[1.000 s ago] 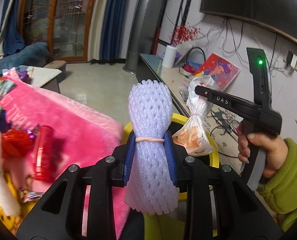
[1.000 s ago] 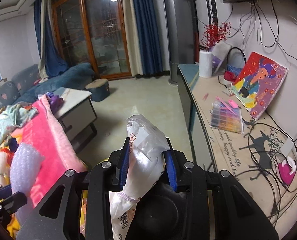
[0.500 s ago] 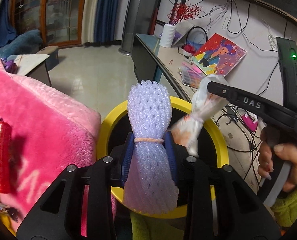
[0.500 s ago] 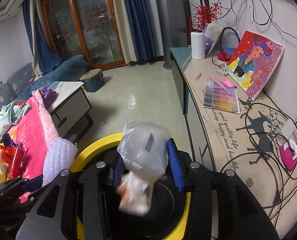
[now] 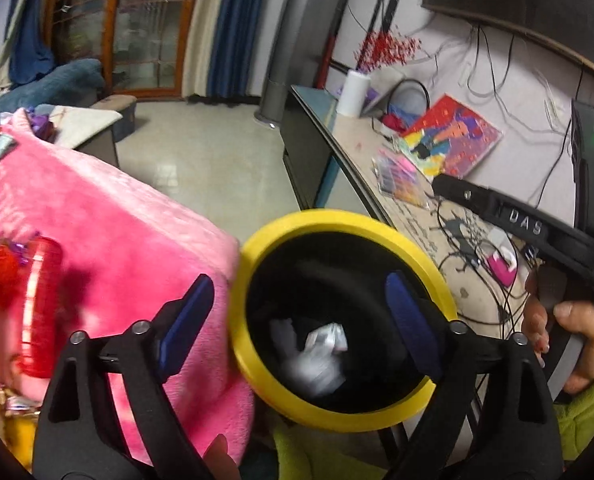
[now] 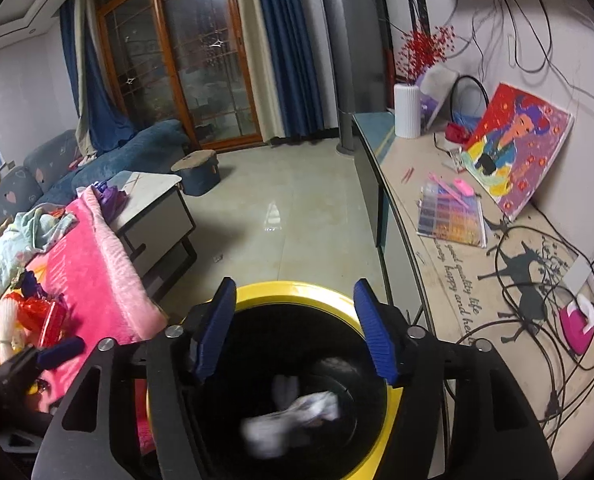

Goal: Collect trash
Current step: 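Open both tools to drop the net and bag into the bin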

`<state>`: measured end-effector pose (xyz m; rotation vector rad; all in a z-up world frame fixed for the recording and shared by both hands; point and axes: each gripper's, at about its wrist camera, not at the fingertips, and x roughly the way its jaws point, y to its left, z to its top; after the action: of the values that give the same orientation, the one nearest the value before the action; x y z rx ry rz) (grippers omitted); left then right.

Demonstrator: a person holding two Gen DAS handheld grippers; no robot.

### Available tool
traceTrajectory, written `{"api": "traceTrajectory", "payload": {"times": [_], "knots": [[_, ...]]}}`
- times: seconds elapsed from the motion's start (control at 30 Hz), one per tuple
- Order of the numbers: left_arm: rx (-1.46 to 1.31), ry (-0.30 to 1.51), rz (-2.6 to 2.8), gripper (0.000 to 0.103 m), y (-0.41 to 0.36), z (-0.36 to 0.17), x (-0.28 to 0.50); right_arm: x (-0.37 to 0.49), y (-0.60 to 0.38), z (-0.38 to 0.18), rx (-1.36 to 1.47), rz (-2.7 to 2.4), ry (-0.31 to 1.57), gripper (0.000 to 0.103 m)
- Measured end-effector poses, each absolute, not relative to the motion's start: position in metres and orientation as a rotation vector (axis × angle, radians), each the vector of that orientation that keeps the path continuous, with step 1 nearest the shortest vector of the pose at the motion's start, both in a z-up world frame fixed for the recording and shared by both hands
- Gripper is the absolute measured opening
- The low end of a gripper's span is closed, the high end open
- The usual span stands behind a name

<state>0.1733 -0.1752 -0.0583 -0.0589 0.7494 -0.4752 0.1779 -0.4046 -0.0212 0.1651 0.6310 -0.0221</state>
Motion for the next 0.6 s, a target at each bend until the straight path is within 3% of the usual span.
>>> {"api": "traceTrajectory", "payload": {"times": [0.27, 0.6], "knots": [[-0.073, 0.672, -0.408, 0.091, -0.147, -0.032, 0.161, 0.168, -0.377, 0.001, 0.114, 0.004, 0.597, 0.069], [-0.113, 0.616, -0.341, 0.092, -0.108, -0.014, 0.146, 0.153, -0.334, 0.027, 0.041, 0.078, 0.550, 0.074]]}}
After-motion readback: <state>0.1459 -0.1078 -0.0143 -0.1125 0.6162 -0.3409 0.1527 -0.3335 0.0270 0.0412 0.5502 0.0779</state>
